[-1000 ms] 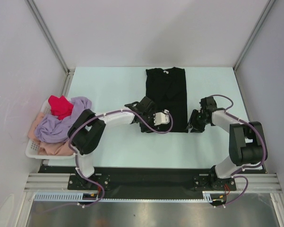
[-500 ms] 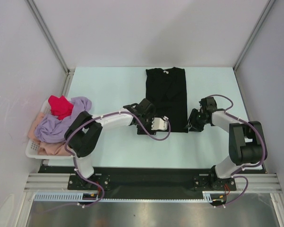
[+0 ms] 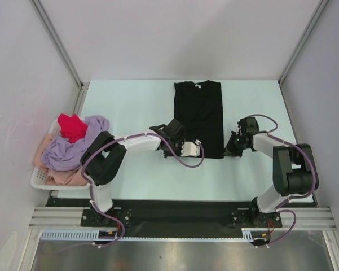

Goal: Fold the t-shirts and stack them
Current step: Fold the tshirt

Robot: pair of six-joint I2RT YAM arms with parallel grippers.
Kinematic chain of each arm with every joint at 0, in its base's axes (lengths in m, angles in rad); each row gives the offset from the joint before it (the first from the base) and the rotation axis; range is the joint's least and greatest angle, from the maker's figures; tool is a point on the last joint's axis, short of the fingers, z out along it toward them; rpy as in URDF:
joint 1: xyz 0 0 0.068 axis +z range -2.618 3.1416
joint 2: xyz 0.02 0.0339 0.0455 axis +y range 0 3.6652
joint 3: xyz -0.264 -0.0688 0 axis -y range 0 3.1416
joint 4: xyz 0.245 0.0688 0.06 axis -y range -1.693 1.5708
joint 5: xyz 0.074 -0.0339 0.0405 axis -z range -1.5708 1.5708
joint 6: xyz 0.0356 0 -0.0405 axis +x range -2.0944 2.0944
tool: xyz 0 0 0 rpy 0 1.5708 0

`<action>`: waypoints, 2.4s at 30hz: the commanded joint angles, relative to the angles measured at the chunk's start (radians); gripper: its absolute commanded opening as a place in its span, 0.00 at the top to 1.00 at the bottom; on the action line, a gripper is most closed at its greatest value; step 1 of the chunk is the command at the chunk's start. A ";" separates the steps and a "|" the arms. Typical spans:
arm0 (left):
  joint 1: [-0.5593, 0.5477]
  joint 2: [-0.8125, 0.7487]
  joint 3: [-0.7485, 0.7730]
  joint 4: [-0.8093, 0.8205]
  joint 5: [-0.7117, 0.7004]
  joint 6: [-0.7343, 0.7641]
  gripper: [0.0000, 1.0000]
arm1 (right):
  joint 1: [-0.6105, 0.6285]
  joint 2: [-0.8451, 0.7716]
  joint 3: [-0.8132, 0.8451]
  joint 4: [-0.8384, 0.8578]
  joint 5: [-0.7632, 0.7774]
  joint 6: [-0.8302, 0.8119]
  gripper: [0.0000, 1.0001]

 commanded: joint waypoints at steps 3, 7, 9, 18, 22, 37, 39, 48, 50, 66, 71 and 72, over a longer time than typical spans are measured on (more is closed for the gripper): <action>-0.002 -0.120 -0.045 -0.017 0.013 -0.065 1.00 | 0.008 -0.132 -0.048 -0.099 -0.036 -0.017 1.00; -0.002 -0.232 -0.096 -0.106 0.057 -0.083 1.00 | 0.025 -0.284 -0.091 -0.228 -0.040 -0.025 1.00; -0.003 -0.268 -0.102 -0.207 0.106 -0.093 1.00 | 0.062 -0.403 -0.119 -0.323 -0.037 0.004 1.00; 0.062 -0.435 0.013 -0.587 0.339 -0.080 1.00 | 0.163 -0.784 -0.006 -0.690 -0.051 0.179 1.00; 0.187 -0.403 0.161 -0.534 0.415 -0.135 1.00 | 0.126 -0.748 0.053 -0.699 -0.048 0.155 1.00; 0.371 0.227 0.923 -0.429 0.332 -0.389 1.00 | -0.205 -0.007 0.415 -0.238 -0.166 0.068 1.00; 0.383 0.331 1.017 -0.443 0.324 -0.415 1.00 | -0.227 0.044 0.446 -0.175 -0.165 0.089 1.00; 0.386 0.468 1.090 -0.339 0.247 -0.447 1.00 | -0.230 0.271 0.616 -0.084 -0.103 0.158 1.00; 0.386 0.481 1.072 -0.285 0.235 -0.465 1.00 | -0.230 0.291 0.633 -0.070 -0.092 0.168 1.00; 0.458 0.486 1.136 -0.092 0.089 -0.681 0.23 | -0.221 0.448 0.925 -0.068 0.018 0.020 0.53; 0.468 0.346 0.844 -0.043 0.259 -0.671 0.28 | -0.167 0.311 0.724 -0.090 0.098 -0.065 0.36; 0.457 0.338 0.820 -0.035 0.270 -0.668 0.28 | -0.159 0.317 0.714 -0.101 0.093 -0.081 0.35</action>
